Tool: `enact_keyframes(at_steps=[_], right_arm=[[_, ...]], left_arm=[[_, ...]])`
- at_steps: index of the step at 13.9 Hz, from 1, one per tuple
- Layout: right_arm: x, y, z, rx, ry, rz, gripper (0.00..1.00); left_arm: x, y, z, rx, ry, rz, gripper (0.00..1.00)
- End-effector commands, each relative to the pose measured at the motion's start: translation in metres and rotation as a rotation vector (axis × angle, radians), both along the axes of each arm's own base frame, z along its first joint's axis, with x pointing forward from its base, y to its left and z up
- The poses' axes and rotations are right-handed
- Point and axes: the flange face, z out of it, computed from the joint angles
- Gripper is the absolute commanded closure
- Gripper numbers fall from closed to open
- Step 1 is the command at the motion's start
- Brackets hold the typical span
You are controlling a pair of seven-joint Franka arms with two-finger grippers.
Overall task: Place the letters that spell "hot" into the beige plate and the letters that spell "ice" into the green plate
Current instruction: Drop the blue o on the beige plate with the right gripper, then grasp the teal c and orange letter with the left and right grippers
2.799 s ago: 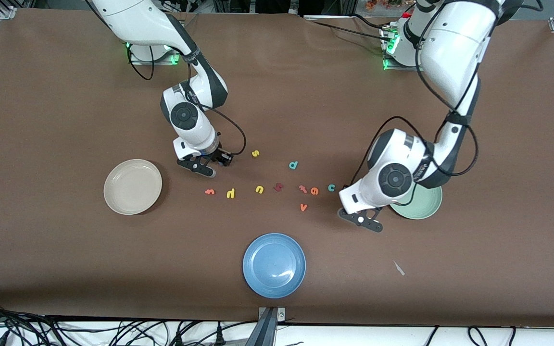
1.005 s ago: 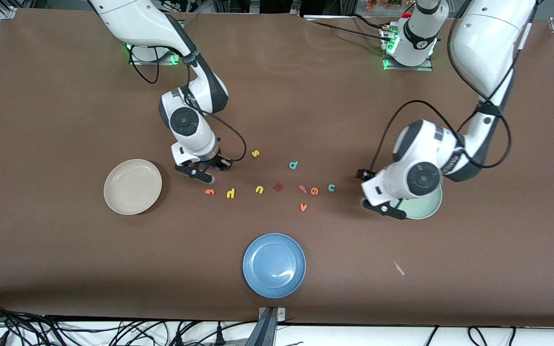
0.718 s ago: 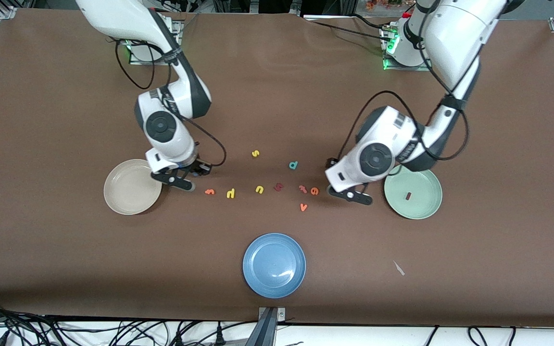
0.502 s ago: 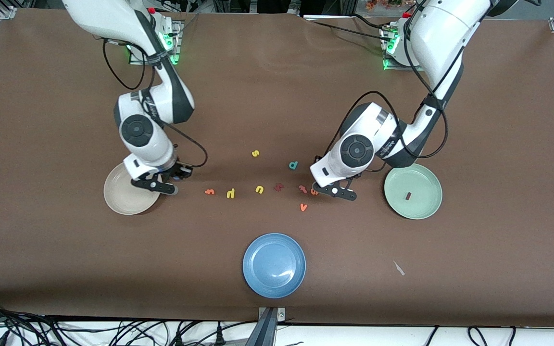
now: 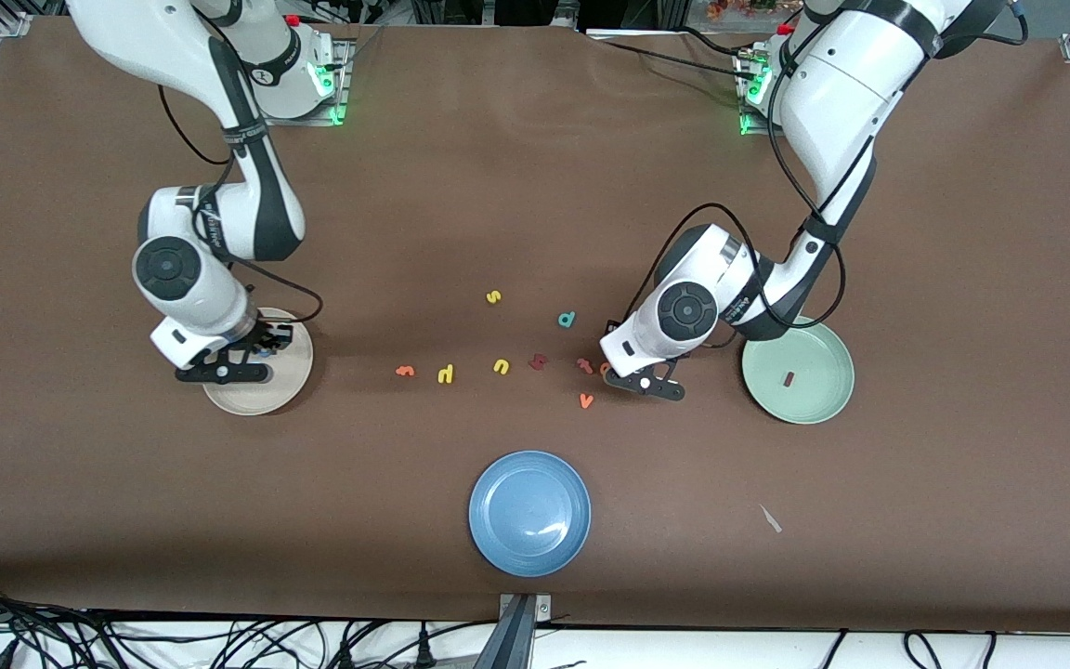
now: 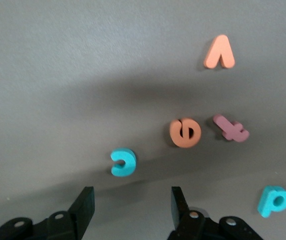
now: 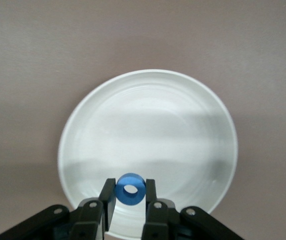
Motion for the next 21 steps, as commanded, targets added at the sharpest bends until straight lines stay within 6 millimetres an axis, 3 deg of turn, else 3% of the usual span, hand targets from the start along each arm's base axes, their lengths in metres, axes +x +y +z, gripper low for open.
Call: enact_keyframes(at_steps=[1,2,4,6,8,9,12,13,15,17,21], right_arm=[[-0.002,-0.021,-0.004,0.049,-0.006,0.03,0.63],[-0.001,-0.022,-0.005,0.084,-0.01,-0.013,0.03],[0.004,-0.011,0.003,0.227,-0.029,-0.208,0.0],[0.011,0.002,0.006,0.264,-0.025,-0.42,0.0],[0.017,0.039,0.005,0.267,-0.025,-0.599,0.0],[0.017,0.058,0.002,0.262,-0.031,-0.709,0.0],[0.02,0.133,-0.004,0.237,-0.054,-0.934,0.0],[0.02,0.146,-0.008,0.23,-0.059,-0.979,0.0],[0.02,0.166,-0.021,0.211,-0.062,-1.081,0.0],[0.018,0.197,-0.025,0.206,-0.071,-1.14,0.0],[0.02,0.209,-0.06,0.152,-0.065,-1.212,0.0]], left_arm=[[0.005,0.002,-0.007,0.001,-0.041,0.0,0.35],[0.005,0.003,-0.008,-0.003,-0.047,0.002,0.37],[0.007,0.004,-0.015,0.004,-0.061,-0.008,0.37],[0.007,0.006,-0.02,0.012,-0.06,-0.013,0.47],[0.007,0.008,-0.025,0.015,-0.055,-0.003,0.48],[0.007,0.008,-0.025,0.015,-0.055,-0.003,0.56],[0.007,0.008,-0.025,0.015,-0.055,-0.003,0.94],[0.008,0.009,-0.023,0.013,-0.059,-0.001,1.0],[0.009,0.011,-0.019,0.016,-0.059,0.001,1.0],[0.014,0.017,-0.002,0.024,-0.067,0.009,1.0],[0.025,0.051,0.046,0.08,-0.031,0.007,1.0]])
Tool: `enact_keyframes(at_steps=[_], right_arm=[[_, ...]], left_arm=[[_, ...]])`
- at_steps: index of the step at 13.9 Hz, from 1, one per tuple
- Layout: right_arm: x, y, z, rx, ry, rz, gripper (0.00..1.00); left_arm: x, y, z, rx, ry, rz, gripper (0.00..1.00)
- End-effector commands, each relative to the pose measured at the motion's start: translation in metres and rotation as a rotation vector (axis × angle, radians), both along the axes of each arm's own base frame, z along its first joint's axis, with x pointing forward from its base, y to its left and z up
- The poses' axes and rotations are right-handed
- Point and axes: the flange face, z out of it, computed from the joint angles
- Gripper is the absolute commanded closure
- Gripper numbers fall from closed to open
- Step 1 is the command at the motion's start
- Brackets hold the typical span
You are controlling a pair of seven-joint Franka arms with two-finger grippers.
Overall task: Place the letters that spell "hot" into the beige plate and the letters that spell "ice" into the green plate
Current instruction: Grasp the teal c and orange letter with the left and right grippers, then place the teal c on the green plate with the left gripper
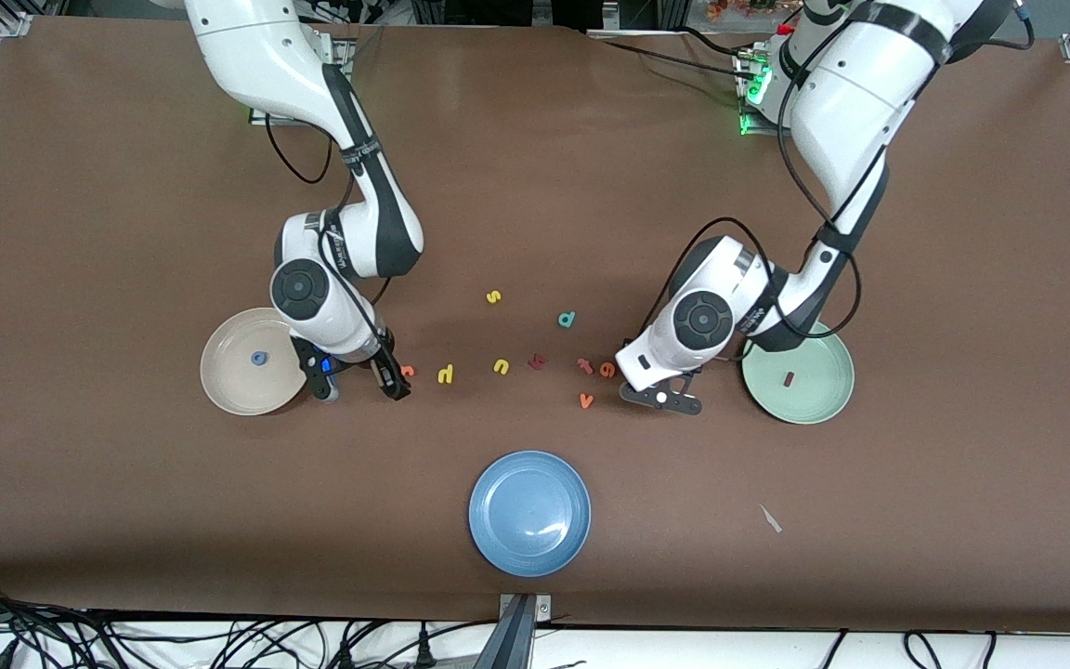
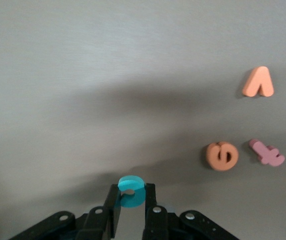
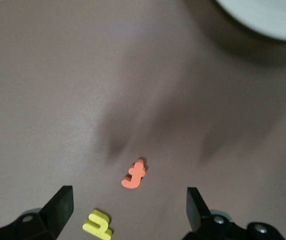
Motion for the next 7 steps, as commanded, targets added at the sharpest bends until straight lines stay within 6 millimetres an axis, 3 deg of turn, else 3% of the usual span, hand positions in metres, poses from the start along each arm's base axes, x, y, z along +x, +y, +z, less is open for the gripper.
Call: enact_keyframes(at_steps=[1,5,7], right_arm=[[0.004,0.011,-0.022,-0.02,0.021,-0.047,0.0],[0.001,0.015,-0.033,-0.021,0.03,-0.063,0.01],[0.0,0.014,-0.035,-0.024,0.032,-0.062,0.16]], left_arm=[[0.006,0.033,0.04,0.057,0.015,-0.036,1.0],[0.026,0.122,0.05,0.05,0.088,-0.163,0.99],[0.032,0.153,0.047,0.035,0.103,-0.191,0.99]])
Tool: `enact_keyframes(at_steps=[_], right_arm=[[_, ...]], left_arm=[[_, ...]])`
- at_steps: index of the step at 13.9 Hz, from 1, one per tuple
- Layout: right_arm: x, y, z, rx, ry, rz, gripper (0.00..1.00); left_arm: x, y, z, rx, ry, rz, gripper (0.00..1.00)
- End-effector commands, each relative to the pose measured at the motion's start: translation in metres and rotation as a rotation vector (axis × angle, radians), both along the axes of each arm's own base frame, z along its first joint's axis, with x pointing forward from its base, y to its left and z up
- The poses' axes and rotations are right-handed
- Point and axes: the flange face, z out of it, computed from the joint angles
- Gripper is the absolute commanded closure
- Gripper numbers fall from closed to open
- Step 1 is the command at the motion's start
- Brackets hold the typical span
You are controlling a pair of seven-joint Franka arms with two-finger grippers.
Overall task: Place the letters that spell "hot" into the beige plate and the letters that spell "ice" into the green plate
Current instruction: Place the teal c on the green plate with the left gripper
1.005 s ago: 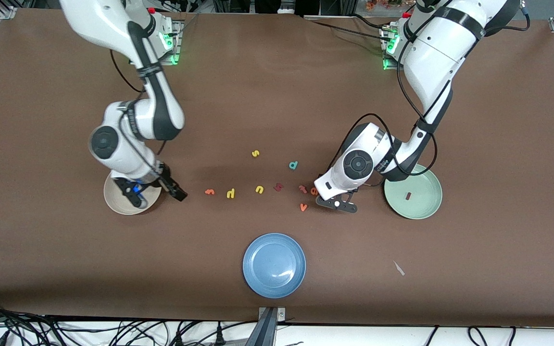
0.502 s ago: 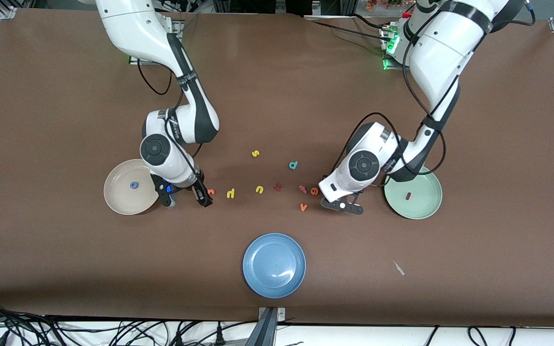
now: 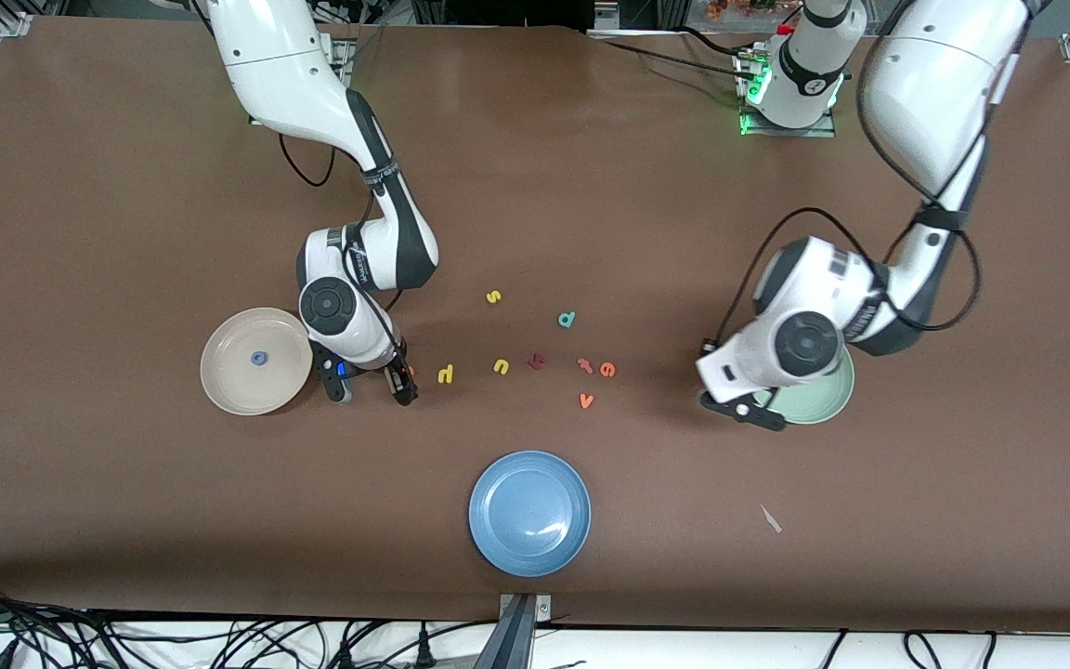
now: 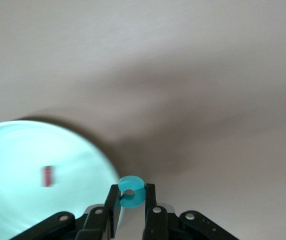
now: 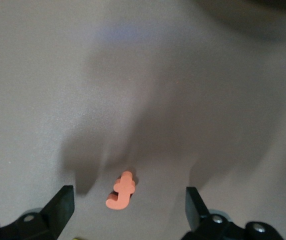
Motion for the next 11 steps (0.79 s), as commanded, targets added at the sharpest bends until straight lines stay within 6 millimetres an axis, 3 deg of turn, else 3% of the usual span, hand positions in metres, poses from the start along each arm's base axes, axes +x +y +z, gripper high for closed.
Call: enact_keyframes(at_steps=[1,4,5,6,7,8,9,11], right_arm=[[0.003,0.007,-0.004,0.006,0.003,-0.014,0.16],[0.003,0.006,-0.008,0.0,0.004,-0.007,0.31],[0.005,0.006,-0.007,0.001,0.002,-0.003,0.4],[0.006,0.007,-0.006,0.004,-0.001,0.0,0.53],[0.006,0.007,-0.006,0.004,-0.002,-0.004,0.68],[0.006,0.007,-0.008,0.003,0.001,-0.004,0.81],[0.005,0.006,-0.01,0.001,0.003,-0.006,0.95],[0.006,0.007,-0.01,0.001,0.001,-0.003,1.0]], left_arm=[[0.001,0.04,-0.004,0.002,0.023,-0.067,0.98],[-0.009,0.047,-0.029,0.037,0.053,-0.112,0.96],[-0.012,0.051,-0.033,0.039,0.055,-0.11,0.89],[-0.014,0.054,-0.034,0.041,0.06,-0.107,0.65],[-0.014,0.055,-0.032,0.041,0.057,-0.105,0.2],[-0.014,0.054,-0.03,0.041,0.055,-0.106,0.0],[-0.013,0.052,-0.025,0.04,0.047,-0.11,0.0],[-0.013,0.043,-0.012,0.034,0.034,-0.101,0.0]])
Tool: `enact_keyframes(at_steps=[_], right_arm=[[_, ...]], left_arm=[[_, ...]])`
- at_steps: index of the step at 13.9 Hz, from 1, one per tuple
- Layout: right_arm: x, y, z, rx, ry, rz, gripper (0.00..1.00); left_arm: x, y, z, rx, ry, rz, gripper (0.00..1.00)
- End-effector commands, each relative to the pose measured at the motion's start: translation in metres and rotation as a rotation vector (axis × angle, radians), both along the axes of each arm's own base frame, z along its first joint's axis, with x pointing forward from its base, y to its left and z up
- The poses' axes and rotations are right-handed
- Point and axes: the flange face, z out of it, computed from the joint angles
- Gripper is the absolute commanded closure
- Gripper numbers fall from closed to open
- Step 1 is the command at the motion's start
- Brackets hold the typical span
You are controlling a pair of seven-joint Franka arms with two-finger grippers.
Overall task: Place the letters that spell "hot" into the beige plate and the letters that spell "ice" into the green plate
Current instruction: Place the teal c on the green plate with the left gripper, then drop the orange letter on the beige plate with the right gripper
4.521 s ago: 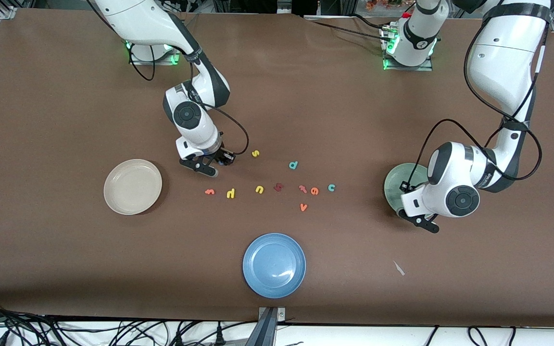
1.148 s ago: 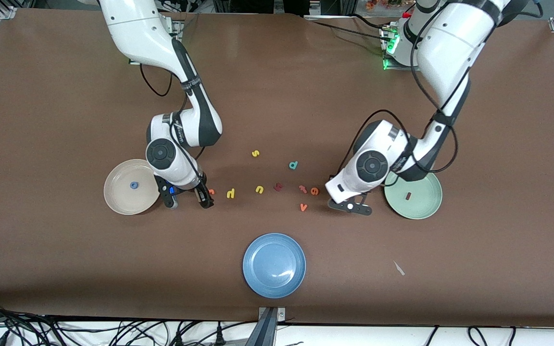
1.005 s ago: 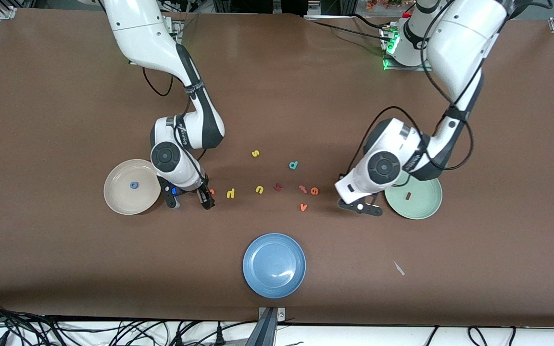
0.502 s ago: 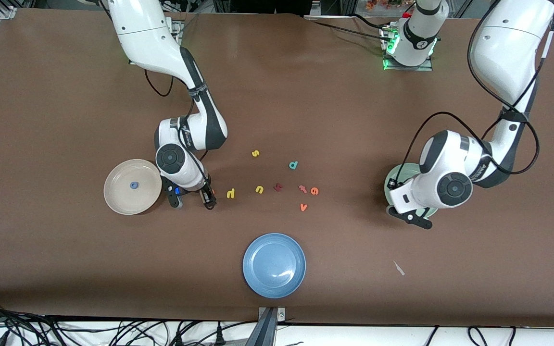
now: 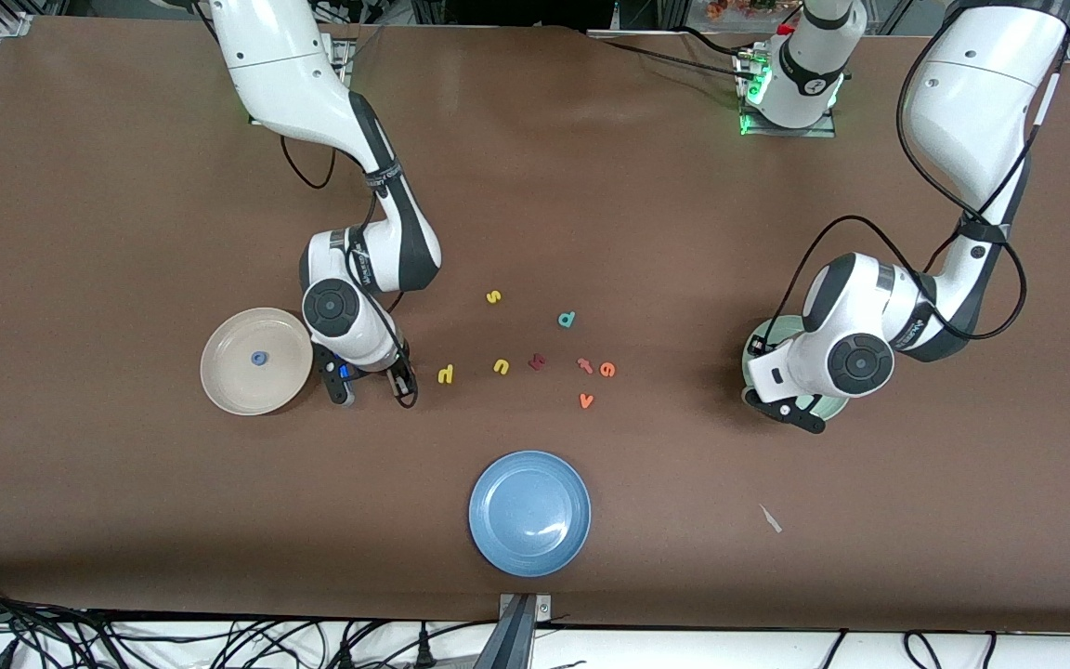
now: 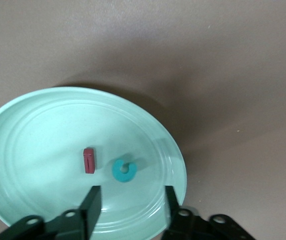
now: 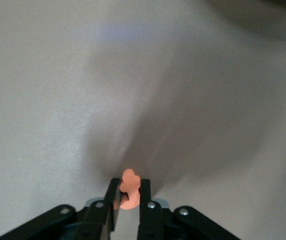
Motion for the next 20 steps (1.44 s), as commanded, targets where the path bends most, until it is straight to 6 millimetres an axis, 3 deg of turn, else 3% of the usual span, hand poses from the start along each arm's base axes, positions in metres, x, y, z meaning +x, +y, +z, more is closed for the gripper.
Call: enact_keyframes(at_steps=[1,2,3,5,6,11,13,16,20], right_arm=[[0.001,0.003,-0.011,-0.002,0.011,0.0,1.0],[0.004,0.004,-0.007,0.002,0.005,0.009,1.0],[0.015,0.006,0.01,0.006,-0.01,0.029,1.0],[0.018,-0.007,0.031,-0.015,0.082,0.282,1.0],[0.016,-0.02,0.043,-0.01,0.12,0.394,1.0],[0.008,-0.105,0.089,0.032,0.163,0.736,1.0],[-0.002,-0.132,0.093,0.017,0.18,0.822,1.0],[-0.017,-0.155,0.08,-0.059,0.166,0.927,1.0],[-0.019,-0.188,0.063,-0.093,0.119,1.048,1.0]], left_arm=[[-0.001,-0.012,0.028,0.017,-0.041,-0.026,0.0],[-0.004,-0.029,0.035,0.004,-0.05,-0.025,0.0],[-0.006,-0.045,0.04,-0.004,-0.06,-0.005,0.0],[-0.013,-0.08,0.05,-0.004,-0.084,0.078,0.0],[-0.01,-0.093,0.055,-0.006,-0.101,0.124,0.0],[-0.018,-0.176,0.04,-0.055,-0.126,0.075,0.04],[-0.022,-0.205,0.027,-0.105,-0.174,0.044,0.14],[-0.025,-0.235,0.01,-0.176,-0.252,-0.026,0.17],[-0.028,-0.24,-0.007,-0.19,-0.261,-0.275,0.18]])
